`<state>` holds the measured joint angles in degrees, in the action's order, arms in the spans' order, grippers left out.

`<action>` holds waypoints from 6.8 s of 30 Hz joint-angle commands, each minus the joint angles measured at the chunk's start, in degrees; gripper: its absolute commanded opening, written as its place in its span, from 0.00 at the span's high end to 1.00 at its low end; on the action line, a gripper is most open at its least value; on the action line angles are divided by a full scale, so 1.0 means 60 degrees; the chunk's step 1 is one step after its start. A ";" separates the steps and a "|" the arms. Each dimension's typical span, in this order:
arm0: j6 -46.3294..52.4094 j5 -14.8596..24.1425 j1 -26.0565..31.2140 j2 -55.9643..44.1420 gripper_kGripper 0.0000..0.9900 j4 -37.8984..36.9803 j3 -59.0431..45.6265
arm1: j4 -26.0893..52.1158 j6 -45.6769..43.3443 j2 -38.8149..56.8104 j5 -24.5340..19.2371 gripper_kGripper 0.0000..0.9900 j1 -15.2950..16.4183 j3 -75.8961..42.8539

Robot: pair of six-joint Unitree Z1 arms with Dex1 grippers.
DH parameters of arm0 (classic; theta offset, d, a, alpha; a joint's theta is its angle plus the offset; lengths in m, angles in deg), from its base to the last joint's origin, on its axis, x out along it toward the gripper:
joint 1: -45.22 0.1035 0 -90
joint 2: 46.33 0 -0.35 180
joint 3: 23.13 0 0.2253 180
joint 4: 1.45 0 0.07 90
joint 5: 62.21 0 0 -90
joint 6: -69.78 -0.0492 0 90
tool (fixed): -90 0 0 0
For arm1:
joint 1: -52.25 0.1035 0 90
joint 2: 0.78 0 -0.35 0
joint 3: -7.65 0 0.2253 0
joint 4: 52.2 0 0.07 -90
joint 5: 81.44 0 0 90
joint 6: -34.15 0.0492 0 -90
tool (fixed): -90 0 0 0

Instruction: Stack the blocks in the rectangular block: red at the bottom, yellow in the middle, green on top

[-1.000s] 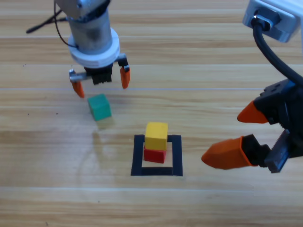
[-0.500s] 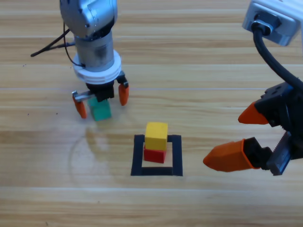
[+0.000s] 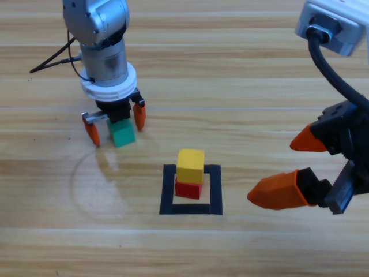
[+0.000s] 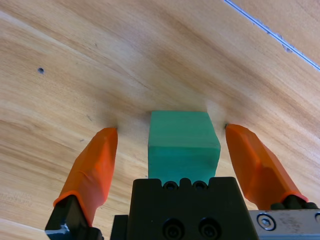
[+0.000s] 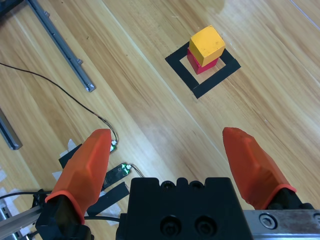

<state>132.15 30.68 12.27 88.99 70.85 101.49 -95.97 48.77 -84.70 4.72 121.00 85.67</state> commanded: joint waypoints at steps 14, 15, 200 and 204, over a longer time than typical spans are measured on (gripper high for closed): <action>-0.1958 -0.0146 -0.0178 0.0328 0.91 0.0485 0.0951 | -0.0127 0.0039 -0.0223 -0.0283 0.00 0.0262 -0.0221; -0.2398 -0.0160 -0.0237 0.0357 0.92 0.0720 0.1390 | -0.0127 0.0054 -0.0237 -0.0297 0.00 0.0262 -0.0221; -0.2193 0.0221 -0.4104 0.0723 1.00 0.3708 0.3924 | -0.0127 0.0069 -0.0047 -0.0327 0.00 0.0262 -0.0367; -0.2193 0.0221 -0.4104 0.0753 1.00 0.3693 0.3939 | -0.0127 0.0069 -0.0047 -0.0327 0.00 0.0262 -0.0367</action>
<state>118.79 32.07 -11.23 90.39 93.65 125.03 -95.98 48.79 -84.70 3.90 121.01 85.42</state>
